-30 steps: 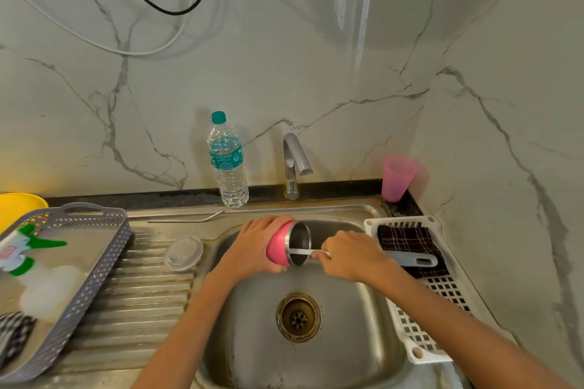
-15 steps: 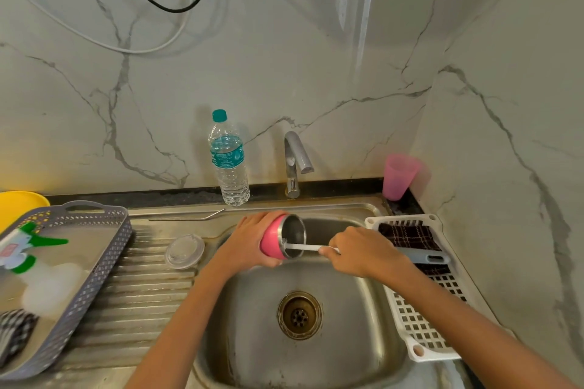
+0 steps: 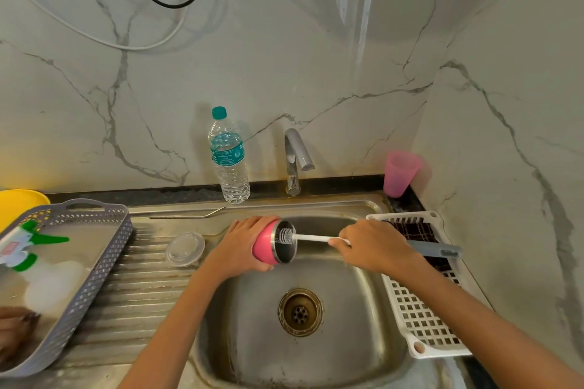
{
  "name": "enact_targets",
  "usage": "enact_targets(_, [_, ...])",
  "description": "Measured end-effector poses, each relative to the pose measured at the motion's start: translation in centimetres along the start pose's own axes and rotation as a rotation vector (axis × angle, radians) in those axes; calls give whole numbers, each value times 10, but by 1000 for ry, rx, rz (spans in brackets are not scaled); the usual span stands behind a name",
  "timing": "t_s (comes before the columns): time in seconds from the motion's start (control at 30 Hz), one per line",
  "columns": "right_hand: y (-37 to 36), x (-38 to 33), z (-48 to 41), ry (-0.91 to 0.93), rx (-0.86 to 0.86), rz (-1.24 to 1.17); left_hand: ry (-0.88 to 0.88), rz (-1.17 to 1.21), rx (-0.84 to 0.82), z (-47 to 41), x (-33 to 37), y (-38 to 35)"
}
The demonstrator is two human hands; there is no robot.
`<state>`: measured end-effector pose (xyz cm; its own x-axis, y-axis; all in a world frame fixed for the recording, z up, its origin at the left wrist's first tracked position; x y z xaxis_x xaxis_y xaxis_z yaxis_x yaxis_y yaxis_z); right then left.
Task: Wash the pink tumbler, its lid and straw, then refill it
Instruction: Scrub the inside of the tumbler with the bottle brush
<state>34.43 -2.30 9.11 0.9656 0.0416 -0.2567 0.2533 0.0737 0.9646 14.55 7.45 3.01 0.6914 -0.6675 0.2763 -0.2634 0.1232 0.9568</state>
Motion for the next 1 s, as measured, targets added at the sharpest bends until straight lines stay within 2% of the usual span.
enact_targets(0.1, [-4,-10,-8,22,15,31,-16,-34,3,-3,8,-2])
enact_targets(0.27, [-16,-17,-14,27,6,-42,-32,98,23,-3,16,2])
enact_targets(0.47, [6,-6,-11,30,21,-28,-53,-64,-7,-5,2,-2])
enact_targets(0.6, [14,-10,-9,38,53,58,-62,-43,7,-8,12,-4])
enact_targets(0.7, [7,-24,-12,45,49,5,-77,-5,28,-12,21,-5])
enact_targets(0.87, [24,-12,1,58,47,-61,6,-4,22,2,-16,-2])
enact_targets(1.0, [12,-33,-7,70,31,-86,-57,0,47,-7,12,-4])
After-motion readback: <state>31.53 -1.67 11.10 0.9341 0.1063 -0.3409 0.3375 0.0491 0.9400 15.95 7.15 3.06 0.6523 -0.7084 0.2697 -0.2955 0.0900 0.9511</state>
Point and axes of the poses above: each hand's wrist, its own z-axis away from the middle knuckle, its own y-axis out of the back of the hand, x = y × z, the point moved 8 cm from there along -z, towards the middle knuckle, and after that the axes turned 10 degrees about -z, right-handed, at the moved point
